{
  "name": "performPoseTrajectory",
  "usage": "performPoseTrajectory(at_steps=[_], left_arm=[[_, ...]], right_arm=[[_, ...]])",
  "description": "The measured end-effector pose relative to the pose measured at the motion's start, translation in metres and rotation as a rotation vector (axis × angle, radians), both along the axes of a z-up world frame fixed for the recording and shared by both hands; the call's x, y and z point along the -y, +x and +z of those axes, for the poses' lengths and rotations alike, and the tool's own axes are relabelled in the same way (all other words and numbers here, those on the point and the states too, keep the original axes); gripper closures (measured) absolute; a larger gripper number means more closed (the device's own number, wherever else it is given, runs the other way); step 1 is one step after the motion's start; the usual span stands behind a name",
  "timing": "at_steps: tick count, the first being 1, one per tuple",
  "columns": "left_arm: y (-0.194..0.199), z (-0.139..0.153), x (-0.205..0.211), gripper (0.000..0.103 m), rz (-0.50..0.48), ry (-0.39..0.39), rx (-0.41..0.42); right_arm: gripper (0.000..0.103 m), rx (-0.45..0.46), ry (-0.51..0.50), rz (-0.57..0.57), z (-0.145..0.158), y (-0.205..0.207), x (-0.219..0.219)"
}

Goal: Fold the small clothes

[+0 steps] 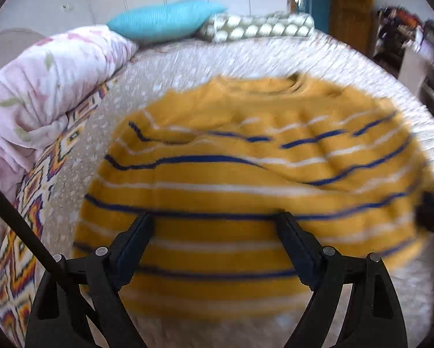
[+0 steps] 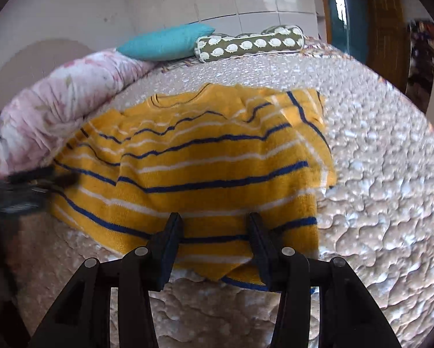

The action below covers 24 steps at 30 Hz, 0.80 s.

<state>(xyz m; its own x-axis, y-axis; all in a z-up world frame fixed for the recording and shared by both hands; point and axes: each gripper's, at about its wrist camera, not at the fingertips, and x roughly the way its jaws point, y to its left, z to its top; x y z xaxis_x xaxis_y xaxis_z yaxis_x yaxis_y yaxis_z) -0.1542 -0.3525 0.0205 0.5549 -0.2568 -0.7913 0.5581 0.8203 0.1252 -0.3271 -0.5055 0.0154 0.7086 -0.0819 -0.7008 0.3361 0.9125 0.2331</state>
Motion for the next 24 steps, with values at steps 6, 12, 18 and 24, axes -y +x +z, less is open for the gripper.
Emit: performPoseTrajectory(at_steps=[6,12,18,24], left_arm=[[0.069,0.011,-0.064,0.01,0.217,-0.037,-0.032],[0.112,0.033,-0.103,0.018,0.44,0.03,0.044],[0.112,0.043,-0.091,0.017,0.257,-0.279,-0.159],[0.138,-0.002,-0.04,0.016,0.251,0.033,-0.104]], right_arm=[[0.051,0.013,-0.003,0.006,-0.002,-0.002,-0.003],[0.05,0.028,0.024,0.011,-0.004,-0.004,0.002],[0.047,0.034,0.031,0.019,-0.004,-0.005,0.003],[0.047,0.032,0.027,0.019,-0.003,-0.004,0.002]])
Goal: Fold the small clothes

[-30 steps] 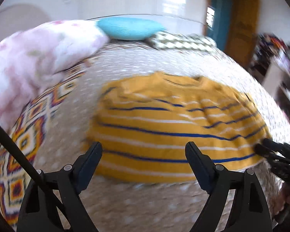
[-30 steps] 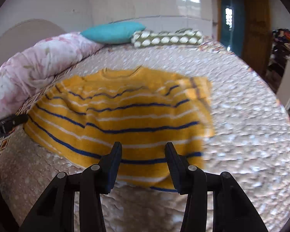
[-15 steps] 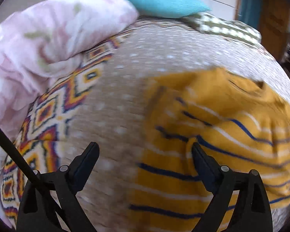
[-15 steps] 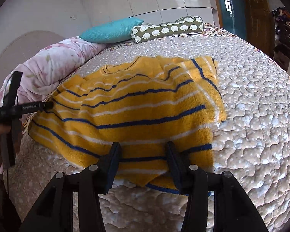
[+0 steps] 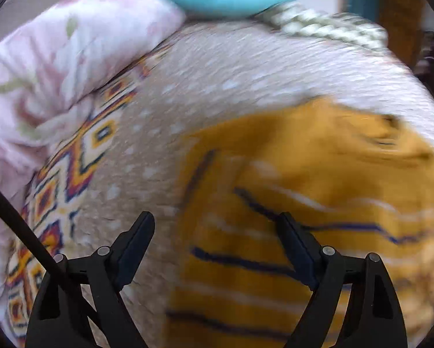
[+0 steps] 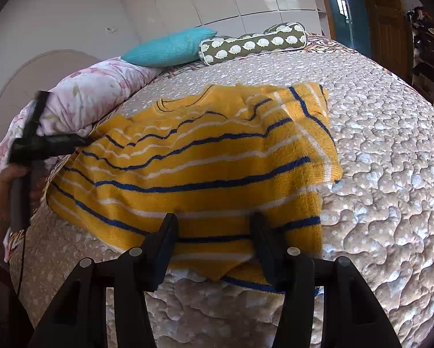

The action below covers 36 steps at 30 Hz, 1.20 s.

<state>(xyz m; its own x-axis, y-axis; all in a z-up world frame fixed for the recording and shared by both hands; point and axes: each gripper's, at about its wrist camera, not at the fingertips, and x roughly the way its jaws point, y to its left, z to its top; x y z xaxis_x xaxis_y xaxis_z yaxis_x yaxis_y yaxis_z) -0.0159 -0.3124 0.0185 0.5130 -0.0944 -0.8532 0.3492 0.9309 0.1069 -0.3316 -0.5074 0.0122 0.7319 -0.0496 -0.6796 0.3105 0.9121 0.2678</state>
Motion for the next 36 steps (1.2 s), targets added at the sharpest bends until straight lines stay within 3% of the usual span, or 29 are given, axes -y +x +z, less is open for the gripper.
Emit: performPoseTrajectory(at_steps=[3,5,6,10,12,19,24,28,33,36], left_arm=[[0.024,0.001,-0.046,0.016,0.185,-0.175,-0.085],[0.028,0.003,-0.069,0.016,0.226,-0.242,-0.114],[0.024,0.006,-0.074,0.016,0.219,-0.239,-0.103],[-0.016,0.028,-0.081,0.016,0.181,-0.029,0.067],[-0.042,0.039,-0.082,0.016,0.129,-0.01,0.098],[-0.133,0.044,-0.051,0.016,-0.053,-0.036,0.109],[-0.176,0.018,-0.039,0.016,-0.081,-0.05,0.103],[-0.185,-0.017,-0.037,0.013,-0.063,-0.052,0.046],[-0.175,-0.023,-0.045,0.004,-0.037,-0.117,0.016],[-0.178,-0.024,-0.042,0.002,-0.043,-0.1,0.034]], right_arm=[[0.047,0.002,0.002,0.001,0.0,0.0,0.001],[0.046,0.005,0.01,0.003,0.0,0.0,0.002],[0.046,0.009,0.017,0.005,0.0,0.0,0.003],[0.045,0.021,0.037,0.005,-0.001,-0.002,0.006],[0.045,0.024,0.043,0.006,-0.001,-0.003,0.008],[0.045,0.043,0.078,0.006,-0.001,-0.008,0.013],[0.045,0.054,0.099,0.005,-0.001,-0.01,0.015],[0.045,0.063,0.115,0.006,-0.001,-0.01,0.016],[0.045,0.089,0.161,0.006,-0.002,-0.013,0.021],[0.045,0.109,0.202,0.006,-0.004,-0.015,0.026]])
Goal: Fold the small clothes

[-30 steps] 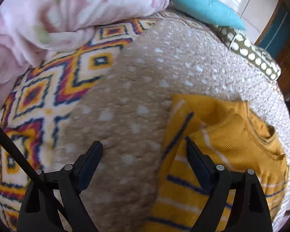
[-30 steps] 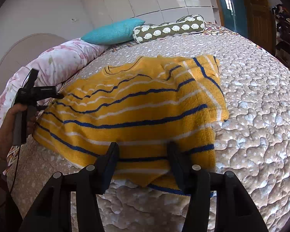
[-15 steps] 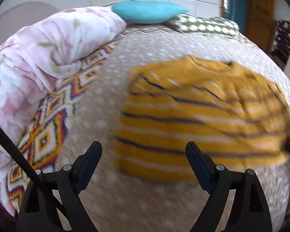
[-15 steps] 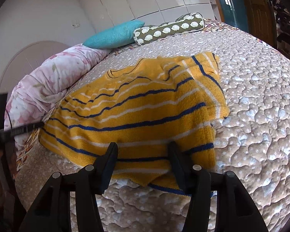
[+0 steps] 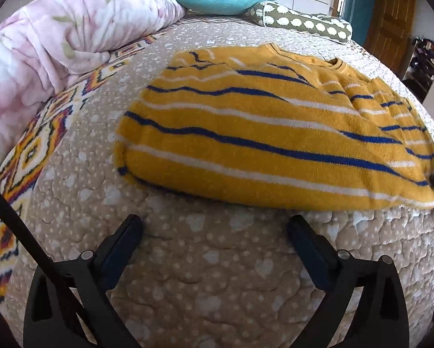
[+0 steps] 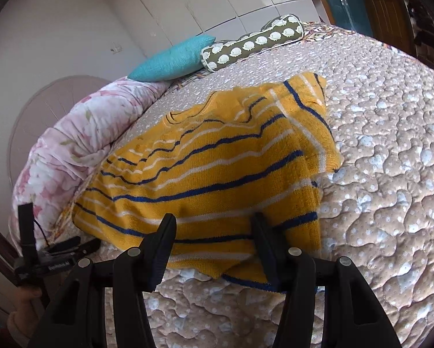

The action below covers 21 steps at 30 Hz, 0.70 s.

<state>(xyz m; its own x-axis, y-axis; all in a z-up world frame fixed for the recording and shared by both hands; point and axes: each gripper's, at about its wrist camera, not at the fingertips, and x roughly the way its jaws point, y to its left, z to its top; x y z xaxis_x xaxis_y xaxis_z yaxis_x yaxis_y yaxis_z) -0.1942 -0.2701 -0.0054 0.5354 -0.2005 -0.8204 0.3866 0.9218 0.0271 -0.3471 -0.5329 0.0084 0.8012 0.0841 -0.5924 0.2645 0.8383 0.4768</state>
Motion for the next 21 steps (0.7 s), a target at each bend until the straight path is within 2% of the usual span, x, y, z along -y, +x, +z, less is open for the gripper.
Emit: performPoseTrajectory(at_steps=[4,8,11,15,18,21], left_arm=[[0.001,-0.002,-0.005,0.001,0.001,-0.043,-0.003],[0.002,-0.002,-0.004,0.0,-0.003,-0.047,-0.005],[0.003,-0.002,-0.005,0.0,-0.005,-0.055,-0.003],[0.002,-0.002,-0.005,0.0,-0.005,-0.057,0.002],[0.0,0.0,-0.007,0.0,-0.007,-0.068,0.008],[0.0,0.0,-0.008,0.0,-0.008,-0.079,0.004]], right_arm=[[0.046,0.025,0.05,-0.001,-0.001,-0.005,0.006],[0.045,0.01,0.088,-0.022,0.007,-0.015,0.009],[0.04,0.045,0.061,-0.076,0.024,-0.047,0.009],[0.036,0.003,0.039,-0.153,0.029,-0.073,0.015],[0.036,-0.061,0.029,-0.158,0.019,-0.066,0.02],[0.036,-0.064,0.079,-0.149,0.01,-0.044,0.027]])
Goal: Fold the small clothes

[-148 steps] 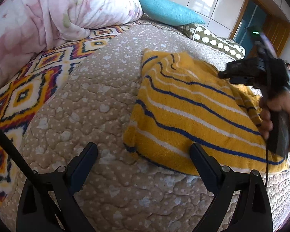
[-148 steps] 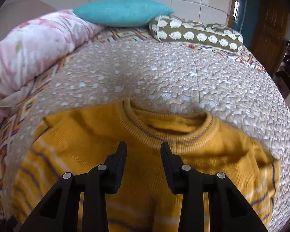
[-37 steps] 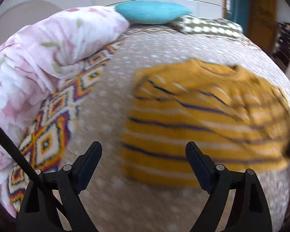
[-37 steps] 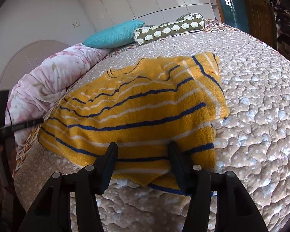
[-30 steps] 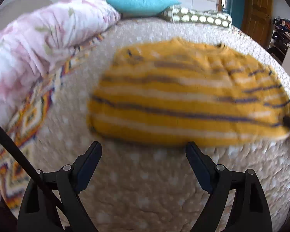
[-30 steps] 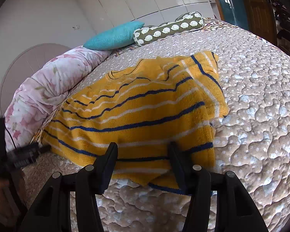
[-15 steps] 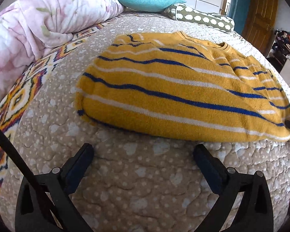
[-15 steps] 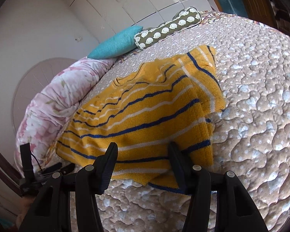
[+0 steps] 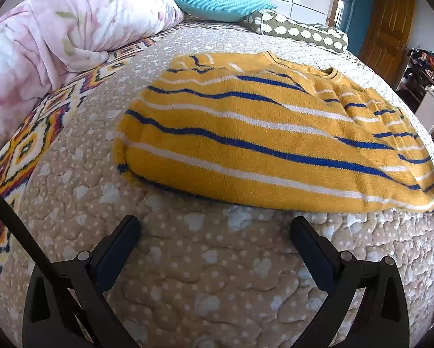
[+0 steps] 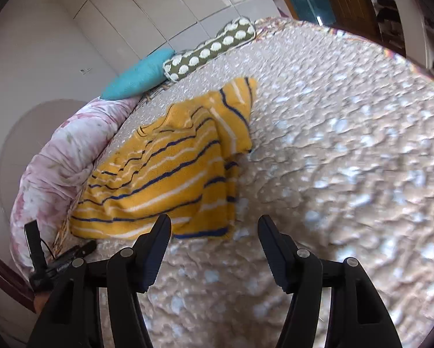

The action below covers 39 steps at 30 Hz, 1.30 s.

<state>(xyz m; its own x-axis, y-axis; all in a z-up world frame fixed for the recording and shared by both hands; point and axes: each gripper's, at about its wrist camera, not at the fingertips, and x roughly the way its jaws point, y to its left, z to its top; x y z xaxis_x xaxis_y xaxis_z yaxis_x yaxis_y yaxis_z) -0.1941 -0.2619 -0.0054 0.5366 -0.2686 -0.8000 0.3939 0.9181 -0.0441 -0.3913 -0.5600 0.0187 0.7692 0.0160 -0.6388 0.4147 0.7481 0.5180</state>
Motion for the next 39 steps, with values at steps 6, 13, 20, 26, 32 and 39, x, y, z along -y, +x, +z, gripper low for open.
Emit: performPoseTrajectory(at_steps=[6,13,20,26,32,39], left_arm=[[0.0,0.001,-0.004,0.0,-0.007,-0.032,-0.002],[-0.002,0.007,-0.018,0.0,-0.01,-0.134,-0.011],[-0.004,0.043,-0.085,0.0,0.075,-0.332,0.011],[0.022,0.044,-0.158,0.0,0.337,-0.334,0.064],[0.045,0.019,-0.196,0.0,0.449,-0.443,-0.066],[0.041,0.019,-0.192,0.0,0.439,-0.421,-0.064]], right_arm=[[0.034,0.0,0.046,-0.073,-0.016,0.053,0.02],[0.079,-0.09,0.011,-0.115,-0.003,0.082,0.02],[0.081,-0.107,-0.291,0.036,0.085,0.146,-0.07],[0.081,-0.144,-0.387,0.254,0.086,0.24,-0.183],[0.081,-0.26,-0.437,0.362,0.037,0.295,-0.255],[0.053,-0.307,-0.663,0.49,0.032,0.314,-0.298]])
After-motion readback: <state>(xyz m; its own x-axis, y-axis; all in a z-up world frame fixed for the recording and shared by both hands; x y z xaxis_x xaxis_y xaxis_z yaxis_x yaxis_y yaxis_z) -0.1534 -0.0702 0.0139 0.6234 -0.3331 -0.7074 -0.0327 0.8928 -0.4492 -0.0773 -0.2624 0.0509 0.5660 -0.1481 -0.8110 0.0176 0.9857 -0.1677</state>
